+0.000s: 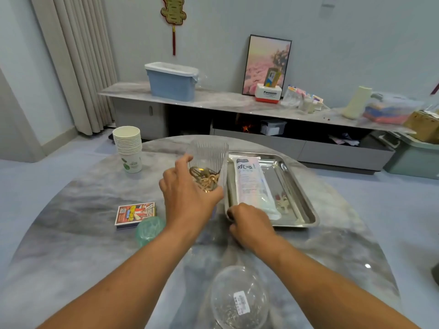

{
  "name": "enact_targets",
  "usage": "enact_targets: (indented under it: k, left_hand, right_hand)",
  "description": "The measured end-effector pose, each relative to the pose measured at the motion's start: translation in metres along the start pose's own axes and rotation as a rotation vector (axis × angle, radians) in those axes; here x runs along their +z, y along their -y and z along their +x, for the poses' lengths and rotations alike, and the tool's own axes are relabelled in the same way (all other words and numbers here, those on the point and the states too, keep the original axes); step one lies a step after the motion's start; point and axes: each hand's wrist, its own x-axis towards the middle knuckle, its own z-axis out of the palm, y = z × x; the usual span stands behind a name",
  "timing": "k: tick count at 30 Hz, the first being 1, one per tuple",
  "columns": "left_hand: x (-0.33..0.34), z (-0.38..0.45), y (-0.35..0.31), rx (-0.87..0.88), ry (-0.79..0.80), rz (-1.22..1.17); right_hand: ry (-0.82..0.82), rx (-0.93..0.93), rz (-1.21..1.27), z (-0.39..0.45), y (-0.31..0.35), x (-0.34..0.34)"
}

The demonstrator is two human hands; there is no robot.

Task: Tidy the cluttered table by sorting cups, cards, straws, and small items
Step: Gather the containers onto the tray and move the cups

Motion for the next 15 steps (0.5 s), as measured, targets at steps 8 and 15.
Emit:
enact_targets:
  k: [8,15]
  left_hand:
    - [-0.015,0.012,-0.011,-0.05,-0.068,-0.073]
    - [-0.015,0.015,-0.011,-0.056,-0.066,-0.113]
  right_hand:
    - [0.037,0.024,0.175,-0.024,0.027,-0.012]
    - [-0.121,0.423,0.666,0.0,-0.034,0.004]
